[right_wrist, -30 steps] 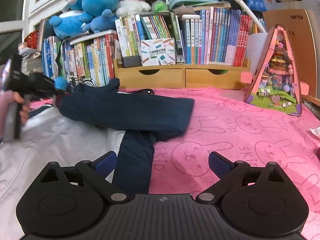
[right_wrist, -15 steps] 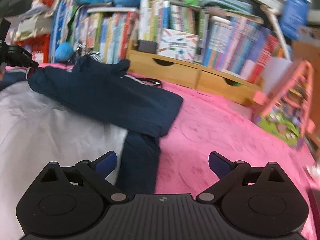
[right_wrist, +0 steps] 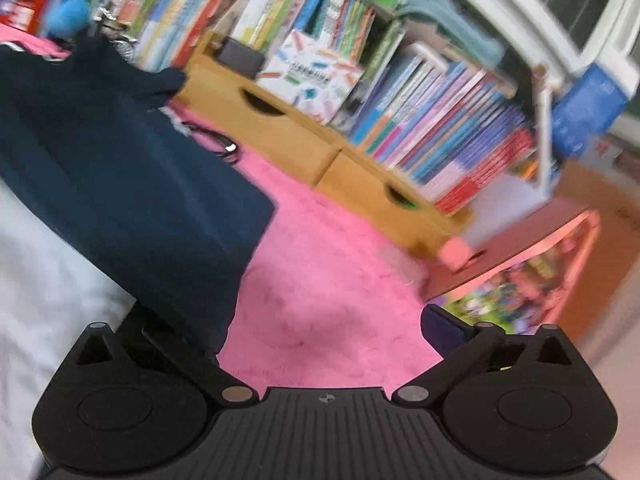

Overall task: Fold clothes
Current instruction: 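Grasp the striped hem band with the left gripper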

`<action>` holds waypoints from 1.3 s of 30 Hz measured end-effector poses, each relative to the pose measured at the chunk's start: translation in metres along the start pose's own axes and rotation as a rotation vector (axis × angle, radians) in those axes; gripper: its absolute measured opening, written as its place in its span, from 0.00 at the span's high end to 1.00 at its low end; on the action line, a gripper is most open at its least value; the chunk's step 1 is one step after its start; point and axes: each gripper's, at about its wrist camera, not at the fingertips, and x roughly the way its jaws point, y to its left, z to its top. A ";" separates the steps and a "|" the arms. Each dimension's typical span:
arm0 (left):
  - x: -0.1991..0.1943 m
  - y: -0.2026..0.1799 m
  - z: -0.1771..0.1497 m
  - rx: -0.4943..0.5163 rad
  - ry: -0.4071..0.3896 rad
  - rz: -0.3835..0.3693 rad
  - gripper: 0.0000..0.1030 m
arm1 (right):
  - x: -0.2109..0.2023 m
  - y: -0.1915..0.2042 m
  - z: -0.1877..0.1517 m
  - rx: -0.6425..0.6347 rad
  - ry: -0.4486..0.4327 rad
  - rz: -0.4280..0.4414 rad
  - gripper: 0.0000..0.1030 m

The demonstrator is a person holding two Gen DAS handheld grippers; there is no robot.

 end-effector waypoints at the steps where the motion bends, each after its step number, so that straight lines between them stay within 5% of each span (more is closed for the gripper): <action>1: 0.000 0.000 0.000 0.005 0.000 0.004 0.81 | 0.002 -0.001 -0.002 0.016 0.015 0.012 0.01; 4: 0.000 0.003 0.000 -0.008 0.001 -0.006 0.81 | -0.002 0.009 0.001 -0.019 0.030 -0.012 0.03; 7: 0.000 0.005 0.001 -0.016 0.002 -0.013 0.81 | -0.025 0.007 0.009 -0.034 0.012 0.104 0.06; 10: 0.001 0.002 0.001 -0.001 0.002 -0.003 0.81 | -0.048 -0.005 0.028 0.147 0.010 0.383 0.03; 12: 0.001 -0.001 0.000 0.013 0.002 0.007 0.81 | -0.051 -0.006 0.045 0.384 0.017 0.628 0.00; 14: 0.001 -0.002 0.000 0.022 0.002 0.016 0.81 | -0.041 0.011 0.063 0.552 0.040 0.776 0.00; 18: 0.001 -0.001 0.000 0.022 0.001 0.027 0.77 | -0.019 0.086 0.103 0.476 0.007 0.600 0.08; 21: 0.001 -0.001 0.000 0.023 0.002 0.032 0.75 | -0.004 0.112 0.101 0.376 0.043 0.486 0.08; 27: 0.001 -0.001 0.000 0.026 0.002 0.035 0.75 | 0.020 0.050 0.044 0.422 0.167 0.304 0.08; 29: 0.001 0.001 0.000 0.017 0.002 0.027 0.75 | 0.026 0.017 0.028 0.460 0.213 0.231 0.01; 33: 0.001 0.002 0.000 0.011 0.002 0.021 0.75 | 0.034 -0.042 0.020 0.616 0.301 0.168 0.02; 36: 0.001 0.002 0.000 0.010 0.002 0.020 0.75 | 0.022 -0.048 0.041 0.572 0.171 0.182 0.03; 39: 0.000 0.002 -0.001 0.010 0.002 0.019 0.75 | 0.018 -0.024 0.068 0.464 0.034 0.331 0.00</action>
